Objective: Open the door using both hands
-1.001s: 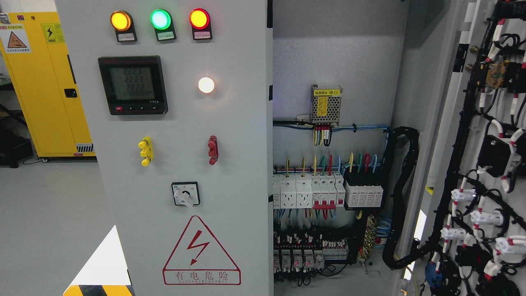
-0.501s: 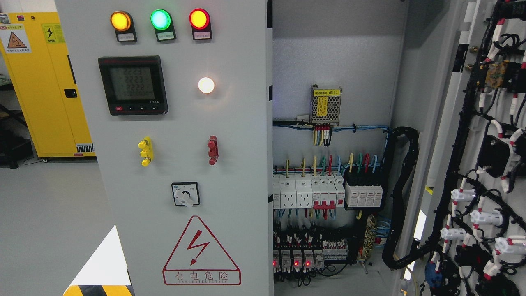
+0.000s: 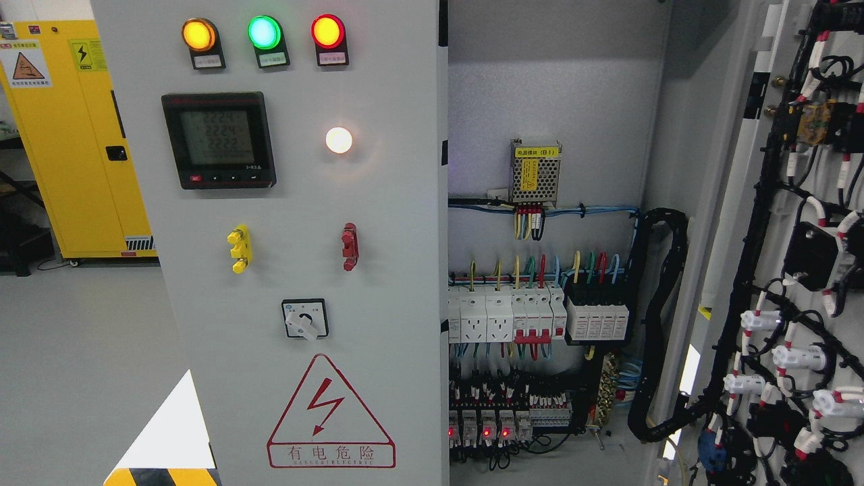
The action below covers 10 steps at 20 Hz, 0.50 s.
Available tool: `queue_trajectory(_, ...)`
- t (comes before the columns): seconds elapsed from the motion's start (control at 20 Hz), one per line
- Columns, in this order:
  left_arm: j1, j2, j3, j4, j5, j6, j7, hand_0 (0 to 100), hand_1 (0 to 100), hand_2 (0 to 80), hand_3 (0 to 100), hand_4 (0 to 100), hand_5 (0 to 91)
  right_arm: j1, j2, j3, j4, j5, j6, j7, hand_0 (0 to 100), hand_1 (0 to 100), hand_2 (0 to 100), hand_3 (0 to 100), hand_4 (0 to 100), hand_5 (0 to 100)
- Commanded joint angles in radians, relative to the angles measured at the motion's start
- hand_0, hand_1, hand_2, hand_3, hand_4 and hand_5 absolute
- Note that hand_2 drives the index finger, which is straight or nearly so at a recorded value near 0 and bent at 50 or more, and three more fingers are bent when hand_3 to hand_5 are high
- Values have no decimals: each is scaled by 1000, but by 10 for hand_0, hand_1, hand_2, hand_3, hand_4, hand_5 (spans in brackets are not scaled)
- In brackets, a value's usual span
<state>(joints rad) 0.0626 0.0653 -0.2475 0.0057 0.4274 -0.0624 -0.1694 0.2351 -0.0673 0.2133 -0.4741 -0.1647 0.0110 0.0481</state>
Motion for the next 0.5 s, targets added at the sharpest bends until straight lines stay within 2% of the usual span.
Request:
queue_trajectory(0.0,0,-13,-23,46,-7,-16,1,335,144,0,0,0,0,160,-69,6,-672,-7,0,1,215,63,0,0,0,0)
queue_trajectory(0.25,-1,-12,-23,46,-7,-19,1,339,144,0,0,0,0,262,-72,6,-1084,-9,-2,1,214,63,0,0,0,0)
queue_trajectory(0.45,0,-12,-23,45,-4,-31,4,341,144,0,0,0,0,320,-92,35,-1328,-9,-2,1,214,63,0,0,0,0)
